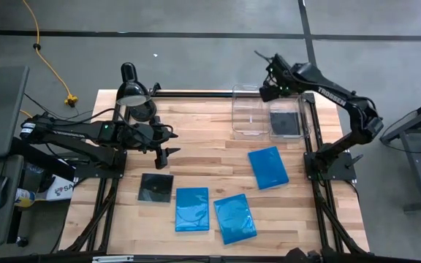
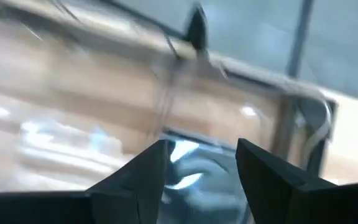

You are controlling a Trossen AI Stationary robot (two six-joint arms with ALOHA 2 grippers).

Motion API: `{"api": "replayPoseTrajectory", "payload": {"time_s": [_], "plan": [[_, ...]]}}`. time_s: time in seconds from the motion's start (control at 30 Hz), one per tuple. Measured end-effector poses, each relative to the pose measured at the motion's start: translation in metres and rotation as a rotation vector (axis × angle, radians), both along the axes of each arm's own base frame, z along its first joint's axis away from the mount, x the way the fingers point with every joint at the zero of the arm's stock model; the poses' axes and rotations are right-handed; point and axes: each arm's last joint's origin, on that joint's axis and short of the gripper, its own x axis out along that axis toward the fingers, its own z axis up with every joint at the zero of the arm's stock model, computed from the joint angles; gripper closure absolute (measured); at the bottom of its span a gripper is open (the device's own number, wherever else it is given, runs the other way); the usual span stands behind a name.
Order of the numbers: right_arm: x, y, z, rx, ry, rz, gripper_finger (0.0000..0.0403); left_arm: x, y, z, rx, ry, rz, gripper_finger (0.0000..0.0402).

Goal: Pick & place jewel cases by type
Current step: Put the black CD case into the right transparent bin

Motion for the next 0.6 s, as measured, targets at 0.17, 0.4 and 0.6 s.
{"api": "replayPoseTrajectory", "payload": {"time_s": [0.17,0.4,0.6], "plan": [[0.016,-0.001,0.034,-0.074,-0.187,0.073,0.0224,0.0,0.0,0.0,0.0,0.0,0.0,0.0166],[0.05,0.017,0.078,-0.144,-0.487,0.29,0.0224,0.0,0.0,0.0,0.003,-0.001,0.005,0.0166],[0.077,0.05,0.097,-0.161,-0.606,0.464,0.0224,0.0,0.001,0.0,0.01,-0.008,0.046,0.0166]]}}
